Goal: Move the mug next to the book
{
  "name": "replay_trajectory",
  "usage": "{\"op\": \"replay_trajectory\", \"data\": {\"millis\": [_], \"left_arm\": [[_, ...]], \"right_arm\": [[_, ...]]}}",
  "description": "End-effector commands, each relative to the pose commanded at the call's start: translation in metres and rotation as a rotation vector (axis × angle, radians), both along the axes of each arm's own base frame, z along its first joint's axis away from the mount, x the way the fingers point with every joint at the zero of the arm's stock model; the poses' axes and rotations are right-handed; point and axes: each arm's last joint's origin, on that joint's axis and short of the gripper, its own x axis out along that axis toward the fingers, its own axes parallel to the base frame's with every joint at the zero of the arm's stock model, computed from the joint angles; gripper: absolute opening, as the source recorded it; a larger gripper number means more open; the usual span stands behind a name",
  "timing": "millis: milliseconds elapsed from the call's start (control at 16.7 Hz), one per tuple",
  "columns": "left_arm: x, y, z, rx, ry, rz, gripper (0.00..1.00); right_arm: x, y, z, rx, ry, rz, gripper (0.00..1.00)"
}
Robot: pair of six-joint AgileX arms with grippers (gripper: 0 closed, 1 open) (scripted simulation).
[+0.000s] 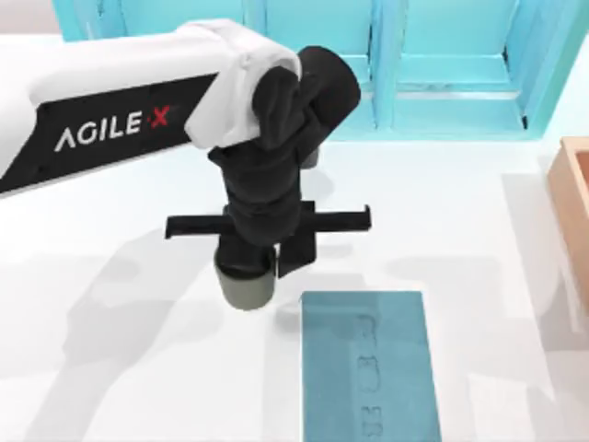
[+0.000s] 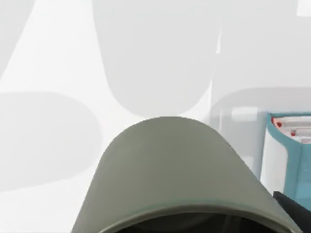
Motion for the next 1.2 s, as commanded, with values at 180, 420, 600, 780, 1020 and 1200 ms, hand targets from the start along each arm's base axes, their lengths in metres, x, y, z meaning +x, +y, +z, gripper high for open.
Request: {"op": "replay_trajectory", "data": {"millis": [180, 420, 600, 780, 1020, 1200], "left_arm": [[0.0000, 0.0000, 0.0000, 0.000, 0.000, 0.000, 0.08], [0.0000, 0.0000, 0.0000, 0.000, 0.000, 0.000, 0.38], [0.0000, 0.0000, 0.0000, 0.000, 0.000, 0.000, 0.60], [0.0000, 0.0000, 0.0000, 0.000, 0.000, 0.000, 0.83], [0.0000, 0.0000, 0.0000, 0.000, 0.000, 0.000, 1.00], [0.0000, 0.0000, 0.0000, 0.000, 0.000, 0.000, 1.00]], "right_arm": [[0.0000, 0.0000, 0.0000, 0.000, 0.000, 0.000, 1.00], [0.0000, 0.0000, 0.0000, 0.000, 0.000, 0.000, 1.00], [0.0000, 0.0000, 0.0000, 0.000, 0.000, 0.000, 1.00], [0.0000, 0.0000, 0.0000, 0.000, 0.000, 0.000, 1.00], [0.0000, 0.0000, 0.0000, 0.000, 0.000, 0.000, 1.00], [0.0000, 0.0000, 0.0000, 0.000, 0.000, 0.000, 1.00]]}}
